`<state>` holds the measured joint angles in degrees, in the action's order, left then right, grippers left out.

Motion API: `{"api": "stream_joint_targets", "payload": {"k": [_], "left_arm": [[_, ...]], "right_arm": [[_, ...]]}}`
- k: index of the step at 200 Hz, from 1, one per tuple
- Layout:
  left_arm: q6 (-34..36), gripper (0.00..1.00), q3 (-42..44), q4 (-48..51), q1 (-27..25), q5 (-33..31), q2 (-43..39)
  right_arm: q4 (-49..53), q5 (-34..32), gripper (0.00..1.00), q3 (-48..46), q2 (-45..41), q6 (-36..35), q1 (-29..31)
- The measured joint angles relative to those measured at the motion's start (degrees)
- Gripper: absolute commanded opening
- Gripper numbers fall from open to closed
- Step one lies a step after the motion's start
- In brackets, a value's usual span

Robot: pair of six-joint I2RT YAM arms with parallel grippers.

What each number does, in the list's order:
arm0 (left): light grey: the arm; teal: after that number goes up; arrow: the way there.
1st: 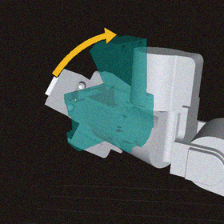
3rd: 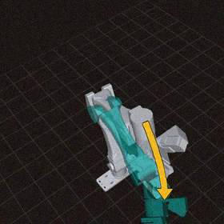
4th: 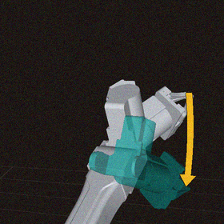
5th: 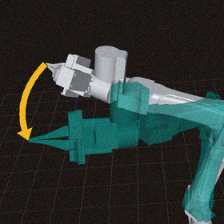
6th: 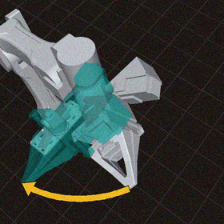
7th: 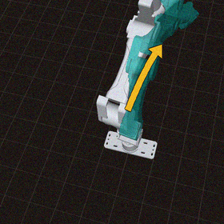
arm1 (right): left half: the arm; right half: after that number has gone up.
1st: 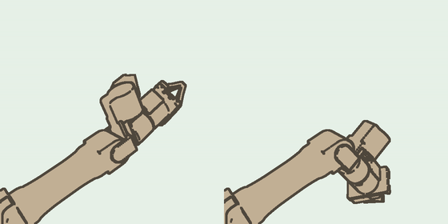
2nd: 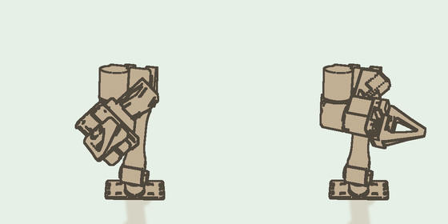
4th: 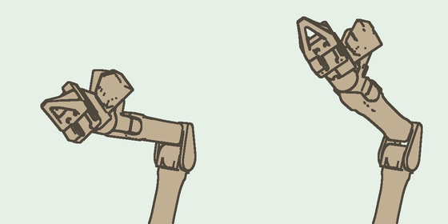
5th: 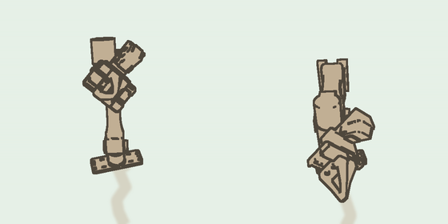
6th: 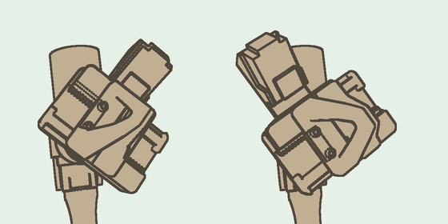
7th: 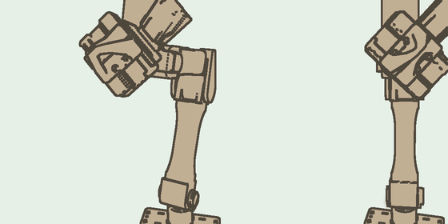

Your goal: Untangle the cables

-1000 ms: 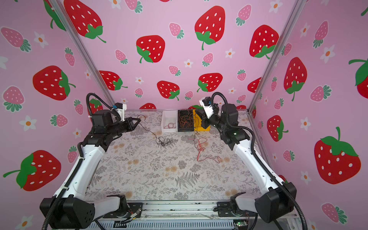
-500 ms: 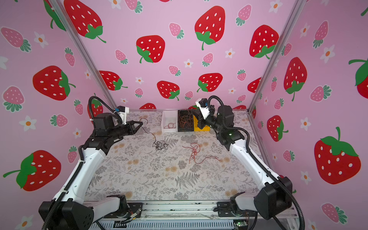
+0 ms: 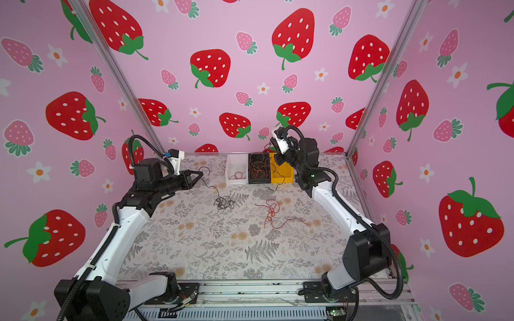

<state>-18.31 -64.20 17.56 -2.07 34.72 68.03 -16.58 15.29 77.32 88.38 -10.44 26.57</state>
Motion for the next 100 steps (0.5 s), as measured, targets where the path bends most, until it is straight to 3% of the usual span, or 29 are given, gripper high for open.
{"api": "stream_joint_targets", "payload": {"k": [50,100], "left_arm": [[0.0,0.00,0.1,0.0,-0.2,0.1,0.5],[0.0,0.00,0.1,0.1,-0.7,0.1,2.9]], "right_arm": [[-4.1,-1.0,0.00,1.3,5.6,-0.2,-4.9],[-6.4,2.2,0.00,7.6,13.9,0.3,-8.1]]}}
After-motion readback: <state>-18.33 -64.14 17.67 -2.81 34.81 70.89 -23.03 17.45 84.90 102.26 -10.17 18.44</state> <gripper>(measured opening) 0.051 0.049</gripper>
